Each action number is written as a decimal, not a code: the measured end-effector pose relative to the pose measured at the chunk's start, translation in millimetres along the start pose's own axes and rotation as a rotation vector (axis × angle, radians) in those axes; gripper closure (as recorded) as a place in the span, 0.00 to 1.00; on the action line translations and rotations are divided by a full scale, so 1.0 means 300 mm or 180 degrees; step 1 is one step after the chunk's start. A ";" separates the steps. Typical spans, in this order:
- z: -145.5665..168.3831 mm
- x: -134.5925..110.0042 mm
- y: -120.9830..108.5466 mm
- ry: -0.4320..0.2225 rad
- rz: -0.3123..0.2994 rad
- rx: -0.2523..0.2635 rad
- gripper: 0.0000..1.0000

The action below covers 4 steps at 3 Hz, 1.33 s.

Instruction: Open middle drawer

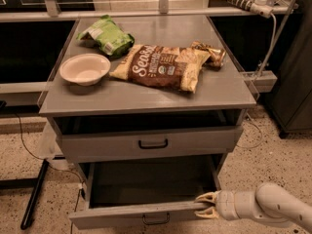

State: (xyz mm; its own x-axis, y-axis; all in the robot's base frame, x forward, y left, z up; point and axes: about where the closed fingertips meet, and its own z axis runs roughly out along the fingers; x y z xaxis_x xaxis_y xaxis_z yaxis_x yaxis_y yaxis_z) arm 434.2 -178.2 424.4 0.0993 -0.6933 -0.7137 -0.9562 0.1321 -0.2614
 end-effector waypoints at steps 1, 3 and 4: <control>-0.012 0.011 0.057 -0.0030 0.0031 0.0012 1.00; -0.012 0.011 0.057 -0.0030 0.0031 0.0012 0.58; -0.019 0.003 0.055 -0.0030 0.0031 0.0012 0.35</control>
Offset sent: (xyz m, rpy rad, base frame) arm -0.0177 -0.0038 -0.0049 0.0122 0.0030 -0.0065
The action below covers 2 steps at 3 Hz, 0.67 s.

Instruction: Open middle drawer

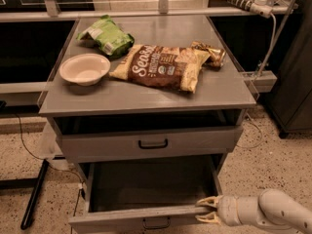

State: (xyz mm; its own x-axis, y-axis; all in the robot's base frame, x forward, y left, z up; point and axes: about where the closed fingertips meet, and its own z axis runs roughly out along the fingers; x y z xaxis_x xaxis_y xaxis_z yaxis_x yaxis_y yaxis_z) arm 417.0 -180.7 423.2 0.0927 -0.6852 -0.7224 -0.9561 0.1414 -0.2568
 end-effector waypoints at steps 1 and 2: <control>-0.010 0.013 0.040 -0.0032 0.0054 -0.0029 0.37; -0.014 0.009 0.039 -0.0032 0.0054 -0.0029 0.60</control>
Offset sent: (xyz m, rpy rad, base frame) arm -0.1972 -0.0874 -0.0686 0.2044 0.1414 -0.1620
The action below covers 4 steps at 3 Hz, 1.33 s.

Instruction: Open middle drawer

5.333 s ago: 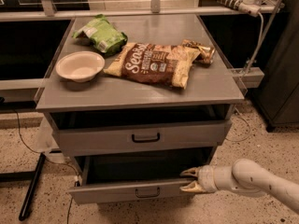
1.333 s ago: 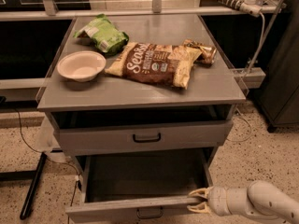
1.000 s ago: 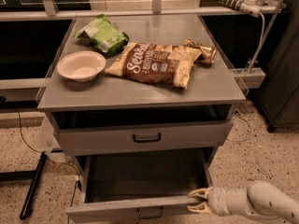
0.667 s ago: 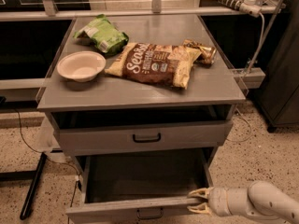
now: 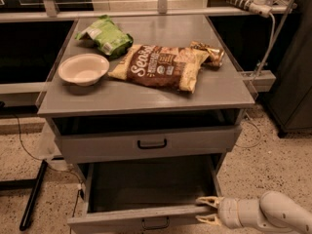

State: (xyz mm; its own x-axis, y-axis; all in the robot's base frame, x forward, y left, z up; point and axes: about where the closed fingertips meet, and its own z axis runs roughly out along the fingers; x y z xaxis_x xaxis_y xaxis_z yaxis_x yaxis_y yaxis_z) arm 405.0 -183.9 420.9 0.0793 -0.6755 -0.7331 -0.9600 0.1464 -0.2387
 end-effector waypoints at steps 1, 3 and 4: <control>-0.019 0.015 0.051 -0.0023 0.0064 0.0013 0.83; -0.037 -0.002 0.133 -0.0094 0.0087 -0.0054 1.00; -0.052 -0.016 0.128 -0.0094 0.0087 -0.0055 1.00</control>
Offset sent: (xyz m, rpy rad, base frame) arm -0.2211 -0.0926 -0.0502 0.1327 0.1233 -0.1793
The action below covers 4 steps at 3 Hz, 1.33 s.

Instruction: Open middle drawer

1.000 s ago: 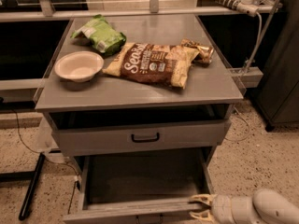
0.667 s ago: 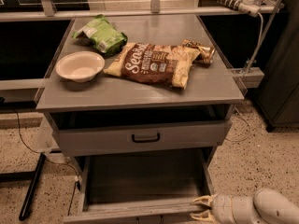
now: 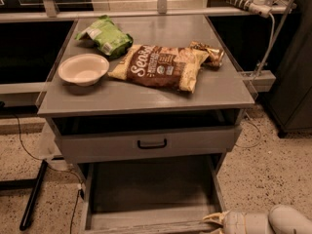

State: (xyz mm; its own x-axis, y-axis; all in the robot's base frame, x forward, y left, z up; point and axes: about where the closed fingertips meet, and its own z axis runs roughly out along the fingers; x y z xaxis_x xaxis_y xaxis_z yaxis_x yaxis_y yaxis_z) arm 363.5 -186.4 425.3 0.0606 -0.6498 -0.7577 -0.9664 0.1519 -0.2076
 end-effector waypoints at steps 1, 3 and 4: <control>-0.020 0.018 0.063 -0.0003 0.0065 0.0031 0.83; -0.020 0.018 0.063 -0.0004 0.0065 0.0031 0.36; -0.020 0.018 0.063 -0.0004 0.0065 0.0031 0.13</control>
Offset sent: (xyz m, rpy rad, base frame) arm -0.0200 -0.0057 -0.0043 0.0068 0.0088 -0.0199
